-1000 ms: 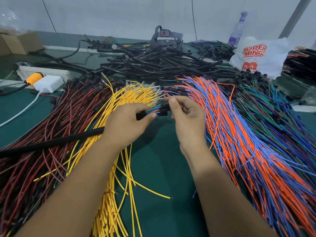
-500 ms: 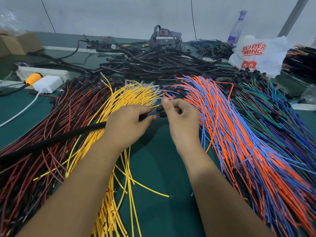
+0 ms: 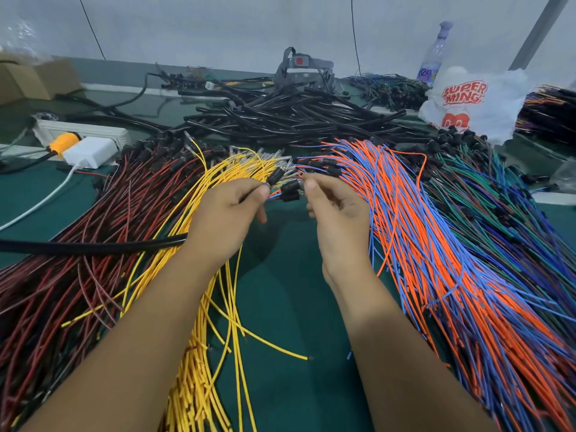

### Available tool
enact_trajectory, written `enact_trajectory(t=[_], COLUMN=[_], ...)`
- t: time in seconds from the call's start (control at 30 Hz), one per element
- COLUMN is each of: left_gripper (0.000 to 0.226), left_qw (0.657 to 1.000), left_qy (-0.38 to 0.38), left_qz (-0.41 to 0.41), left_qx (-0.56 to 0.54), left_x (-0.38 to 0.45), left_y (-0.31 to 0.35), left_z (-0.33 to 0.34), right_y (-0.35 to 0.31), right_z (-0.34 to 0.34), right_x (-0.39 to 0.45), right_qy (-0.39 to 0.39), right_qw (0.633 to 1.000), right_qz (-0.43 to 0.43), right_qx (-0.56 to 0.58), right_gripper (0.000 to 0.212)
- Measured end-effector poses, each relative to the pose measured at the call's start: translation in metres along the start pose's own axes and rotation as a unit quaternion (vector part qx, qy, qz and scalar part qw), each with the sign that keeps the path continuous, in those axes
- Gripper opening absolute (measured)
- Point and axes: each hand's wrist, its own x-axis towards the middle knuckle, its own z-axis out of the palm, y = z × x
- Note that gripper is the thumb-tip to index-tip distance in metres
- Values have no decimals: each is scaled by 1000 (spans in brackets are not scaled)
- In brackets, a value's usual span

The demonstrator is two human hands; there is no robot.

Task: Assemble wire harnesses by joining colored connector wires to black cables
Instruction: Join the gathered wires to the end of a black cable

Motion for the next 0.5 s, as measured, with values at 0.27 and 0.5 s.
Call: enact_trajectory(t=[0.27, 0.5], left_gripper=[25, 16], left_qw=[1000, 996], left_qy=[-21, -29], left_qz=[3, 4], left_qx=[17, -78], left_x=[0, 4], left_y=[3, 3], left_z=[2, 1], right_y=[3, 1], right_z=[1, -1], right_x=[-3, -1], right_qy=[-15, -21], right_qw=[998, 997], right_qz=[-30, 54], right_qx=[-48, -44], right_gripper=[22, 22])
